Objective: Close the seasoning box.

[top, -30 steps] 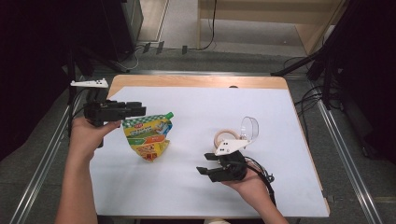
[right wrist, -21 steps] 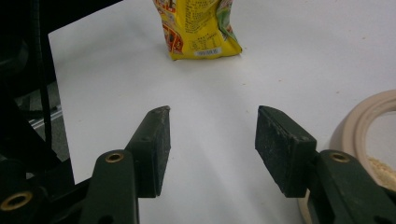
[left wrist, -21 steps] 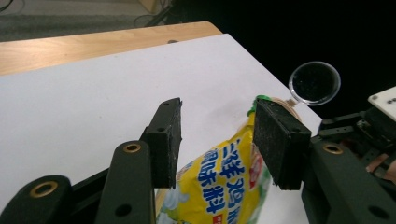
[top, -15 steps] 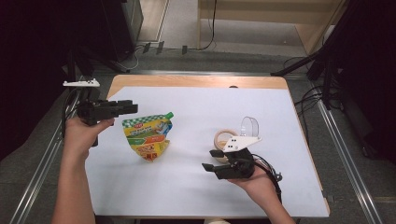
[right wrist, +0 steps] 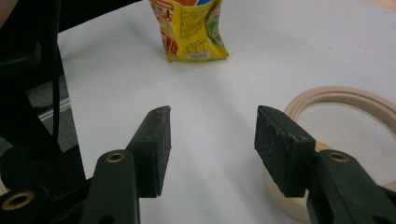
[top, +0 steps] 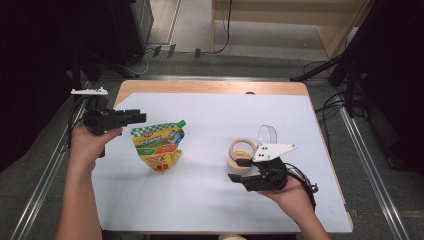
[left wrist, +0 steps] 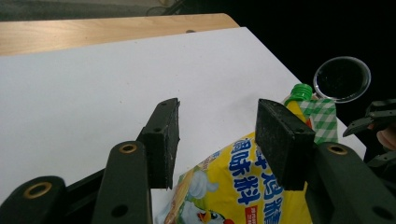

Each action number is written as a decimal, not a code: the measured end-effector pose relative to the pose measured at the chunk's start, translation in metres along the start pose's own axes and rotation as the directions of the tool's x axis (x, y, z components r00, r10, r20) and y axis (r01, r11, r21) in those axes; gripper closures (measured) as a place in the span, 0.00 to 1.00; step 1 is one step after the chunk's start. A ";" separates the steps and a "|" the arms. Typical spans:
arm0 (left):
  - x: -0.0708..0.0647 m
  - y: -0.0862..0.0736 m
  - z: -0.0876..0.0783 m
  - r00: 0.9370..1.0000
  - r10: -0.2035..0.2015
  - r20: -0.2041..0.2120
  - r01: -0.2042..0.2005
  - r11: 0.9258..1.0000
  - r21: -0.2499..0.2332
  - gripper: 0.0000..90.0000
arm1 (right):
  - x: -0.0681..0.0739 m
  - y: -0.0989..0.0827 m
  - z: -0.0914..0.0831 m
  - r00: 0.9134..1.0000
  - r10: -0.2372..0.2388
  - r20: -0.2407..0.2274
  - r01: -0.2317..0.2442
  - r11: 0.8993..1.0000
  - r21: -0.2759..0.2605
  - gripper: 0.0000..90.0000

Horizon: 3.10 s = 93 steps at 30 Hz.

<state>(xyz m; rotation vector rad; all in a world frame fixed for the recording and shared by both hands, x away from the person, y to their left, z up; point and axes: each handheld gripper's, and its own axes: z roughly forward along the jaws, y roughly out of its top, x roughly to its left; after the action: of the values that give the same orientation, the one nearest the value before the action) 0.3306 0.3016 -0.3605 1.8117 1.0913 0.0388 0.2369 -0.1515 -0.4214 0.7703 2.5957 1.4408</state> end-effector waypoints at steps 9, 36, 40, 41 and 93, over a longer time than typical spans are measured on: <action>0.002 -0.002 0.003 1.000 -0.004 -0.001 0.004 1.000 0.012 0.55 | -0.010 -0.009 -0.019 1.000 0.016 0.005 -0.016 1.000 -0.002 0.53; 0.005 -0.004 0.005 1.000 -0.009 -0.005 0.009 1.000 0.022 0.54 | -0.050 -0.045 -0.062 0.985 0.136 0.111 -0.130 0.990 -0.058 0.96; 0.005 -0.004 0.006 1.000 -0.008 -0.005 0.008 1.000 0.023 0.53 | -0.057 -0.047 -0.068 0.976 0.172 0.134 -0.160 0.983 -0.094 1.00; 0.005 -0.004 0.006 1.000 -0.006 -0.006 0.006 1.000 0.025 0.54 | -0.058 -0.047 -0.069 0.973 0.179 0.148 -0.165 0.981 -0.103 1.00; 0.013 -0.009 0.013 0.999 -0.034 -0.016 0.035 0.999 0.040 0.52 | -0.057 -0.031 -0.044 0.960 0.195 0.202 -0.157 0.969 -0.191 1.00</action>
<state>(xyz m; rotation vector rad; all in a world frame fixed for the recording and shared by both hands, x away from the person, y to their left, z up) 0.3384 0.3022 -0.3792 1.8305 1.1413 0.0104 0.2611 -0.2252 -0.4320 1.0920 2.2529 1.5054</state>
